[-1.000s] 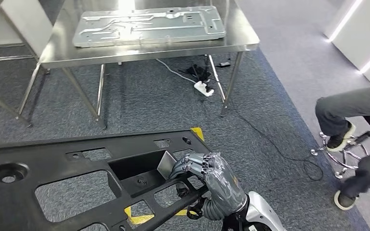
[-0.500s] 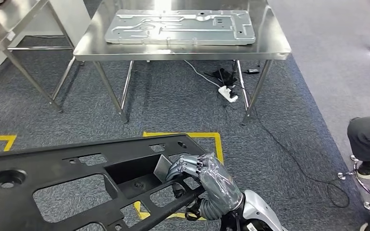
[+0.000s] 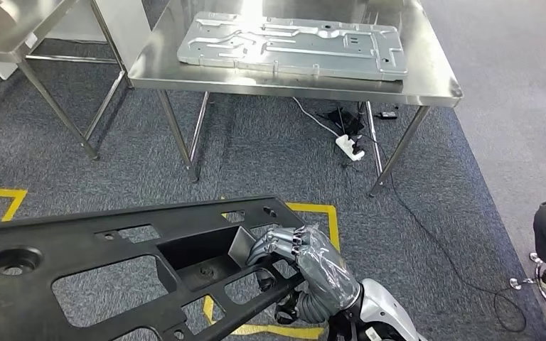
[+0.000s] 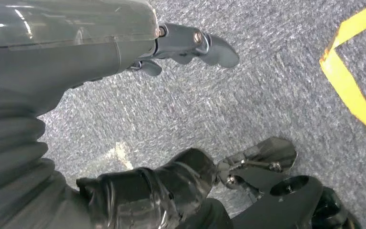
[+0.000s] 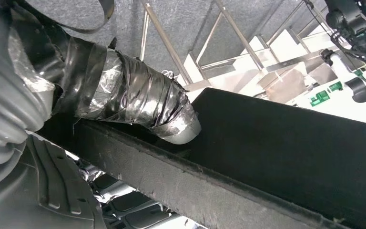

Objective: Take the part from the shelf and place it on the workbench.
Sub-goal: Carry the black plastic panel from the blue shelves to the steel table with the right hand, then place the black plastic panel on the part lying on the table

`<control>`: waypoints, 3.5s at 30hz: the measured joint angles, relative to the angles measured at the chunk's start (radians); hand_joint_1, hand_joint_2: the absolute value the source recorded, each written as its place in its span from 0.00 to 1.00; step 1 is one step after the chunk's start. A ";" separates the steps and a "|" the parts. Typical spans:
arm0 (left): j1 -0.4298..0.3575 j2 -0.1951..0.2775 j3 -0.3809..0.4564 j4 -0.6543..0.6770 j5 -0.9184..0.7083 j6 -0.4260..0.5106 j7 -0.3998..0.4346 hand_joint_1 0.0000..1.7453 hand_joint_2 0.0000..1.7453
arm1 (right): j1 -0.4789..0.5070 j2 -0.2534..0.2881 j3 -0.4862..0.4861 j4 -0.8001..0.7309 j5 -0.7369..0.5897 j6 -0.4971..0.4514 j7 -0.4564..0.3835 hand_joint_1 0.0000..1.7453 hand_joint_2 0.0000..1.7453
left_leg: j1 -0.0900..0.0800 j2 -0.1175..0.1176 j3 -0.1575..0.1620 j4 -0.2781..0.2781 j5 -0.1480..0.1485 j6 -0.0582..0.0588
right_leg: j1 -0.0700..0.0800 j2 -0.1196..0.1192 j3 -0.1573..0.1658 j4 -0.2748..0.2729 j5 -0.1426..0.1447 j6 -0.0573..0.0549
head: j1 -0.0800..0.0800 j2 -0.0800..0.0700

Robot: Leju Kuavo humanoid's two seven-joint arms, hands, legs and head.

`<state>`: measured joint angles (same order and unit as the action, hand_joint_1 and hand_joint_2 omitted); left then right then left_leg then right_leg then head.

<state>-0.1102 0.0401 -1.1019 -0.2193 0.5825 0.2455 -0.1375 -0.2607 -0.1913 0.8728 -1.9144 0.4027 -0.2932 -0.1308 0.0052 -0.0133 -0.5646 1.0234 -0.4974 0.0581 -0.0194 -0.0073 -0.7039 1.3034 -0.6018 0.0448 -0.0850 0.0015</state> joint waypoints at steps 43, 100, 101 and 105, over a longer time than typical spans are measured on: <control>-0.004 -0.006 -0.012 0.000 0.002 -0.009 0.005 0.00 1.00 | -0.007 0.002 0.003 0.020 -0.014 -0.006 -0.014 1.00 1.00 | -0.001 0.001 0.010 0.130 -0.086 -0.058 | 0.011 0.012 0.093 -0.286 0.171 -0.059 | 0.010 0.000; 0.000 -0.007 -0.019 0.000 0.003 -0.006 0.012 0.00 1.00 | -0.004 0.004 0.005 0.032 -0.048 -0.019 -0.034 1.00 1.00 | 0.000 0.008 0.056 -0.010 -0.022 -0.052 | 0.009 0.008 0.080 -0.266 0.159 -0.036 | 0.027 0.000; 0.000 -0.007 -0.019 0.000 0.003 -0.006 0.012 0.00 1.00 | -0.004 0.004 0.005 0.032 -0.048 -0.019 -0.034 1.00 1.00 | 0.000 0.009 0.057 0.000 -0.023 -0.057 | 0.007 0.010 0.088 -0.269 0.165 -0.043 | 0.027 0.000; -0.004 -0.007 -0.019 0.000 0.003 -0.006 0.013 0.00 1.00 | -0.007 0.005 0.005 0.032 -0.048 -0.020 -0.033 1.00 1.00 | 0.003 0.009 -0.052 0.184 -0.070 -0.073 | 0.005 0.011 0.112 -0.274 0.153 -0.062 | 0.025 0.000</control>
<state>-0.1144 0.0334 -1.1213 -0.2194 0.5852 0.2397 -0.1245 -0.2677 -0.1861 0.8778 -1.8827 0.3548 -0.3127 -0.1642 0.0083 -0.0040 -0.6162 1.2070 -0.5669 -0.0145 -0.0145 0.0035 -0.5916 1.0292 -0.4492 -0.0173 -0.0599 0.0015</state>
